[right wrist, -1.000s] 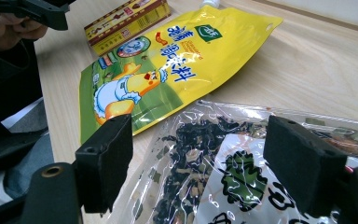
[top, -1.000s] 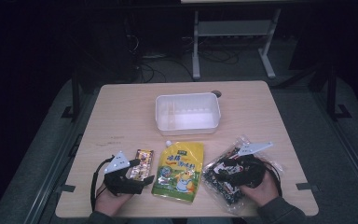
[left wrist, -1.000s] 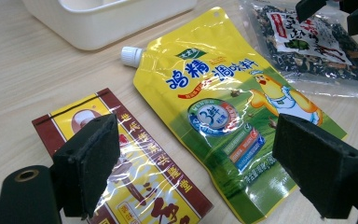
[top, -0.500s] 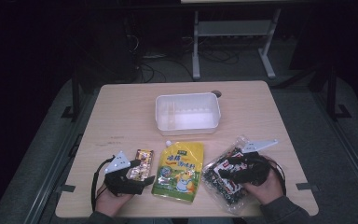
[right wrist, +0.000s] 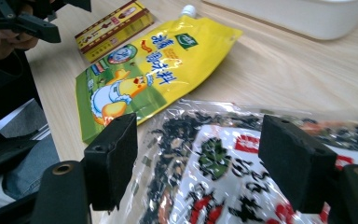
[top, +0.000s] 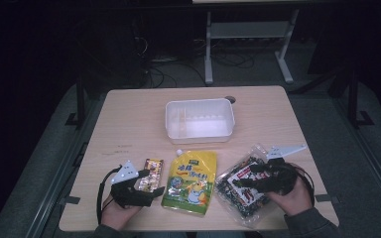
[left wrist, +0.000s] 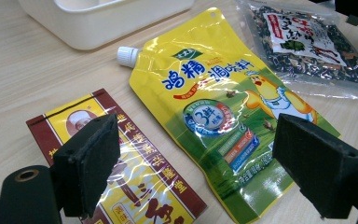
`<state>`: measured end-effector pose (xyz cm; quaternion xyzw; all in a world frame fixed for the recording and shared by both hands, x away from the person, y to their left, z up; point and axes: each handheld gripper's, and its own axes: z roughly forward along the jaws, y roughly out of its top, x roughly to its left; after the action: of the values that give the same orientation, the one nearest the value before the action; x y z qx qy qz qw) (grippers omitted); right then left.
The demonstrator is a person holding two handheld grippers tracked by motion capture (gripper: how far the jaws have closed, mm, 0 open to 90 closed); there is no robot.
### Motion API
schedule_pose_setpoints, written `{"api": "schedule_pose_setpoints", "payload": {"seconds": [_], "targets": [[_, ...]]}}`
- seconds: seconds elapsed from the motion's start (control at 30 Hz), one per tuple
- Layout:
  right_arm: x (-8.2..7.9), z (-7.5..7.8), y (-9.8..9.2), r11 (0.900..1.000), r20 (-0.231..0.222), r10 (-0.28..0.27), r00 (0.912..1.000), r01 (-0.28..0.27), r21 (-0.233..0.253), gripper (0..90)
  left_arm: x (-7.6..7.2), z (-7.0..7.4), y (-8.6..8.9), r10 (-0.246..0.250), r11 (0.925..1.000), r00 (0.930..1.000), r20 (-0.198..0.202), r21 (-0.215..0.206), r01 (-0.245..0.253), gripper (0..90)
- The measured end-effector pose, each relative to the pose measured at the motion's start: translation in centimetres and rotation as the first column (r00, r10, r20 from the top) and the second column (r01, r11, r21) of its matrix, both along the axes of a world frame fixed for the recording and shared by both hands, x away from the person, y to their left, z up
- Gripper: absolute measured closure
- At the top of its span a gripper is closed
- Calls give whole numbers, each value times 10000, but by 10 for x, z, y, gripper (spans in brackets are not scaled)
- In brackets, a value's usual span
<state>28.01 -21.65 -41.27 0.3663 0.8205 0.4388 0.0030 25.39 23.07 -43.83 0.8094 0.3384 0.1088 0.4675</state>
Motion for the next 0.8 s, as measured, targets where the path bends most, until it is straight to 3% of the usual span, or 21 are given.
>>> {"api": "schedule_pose_setpoints", "payload": {"seconds": [0.17,0.23,0.43,0.8], "targets": [[1,2,-15,9991,-196,-432,9989,433,48,292,0,0,1,18,10000,10000,-20,12,-18,145],[2,2,-30,9962,-374,-855,9956,860,119,299,0,1,1,12,10000,10000,-6,13,-12,146],[3,3,-54,9845,-554,-1754,9829,1750,-112,304,0,0,0,1,10000,10000,-43,6,-1,146],[-1,4,-85,9595,-641,-2810,9576,2790,-381,338,2,-1,-2,-76,9999,9999,-117,84,77,145]]}}
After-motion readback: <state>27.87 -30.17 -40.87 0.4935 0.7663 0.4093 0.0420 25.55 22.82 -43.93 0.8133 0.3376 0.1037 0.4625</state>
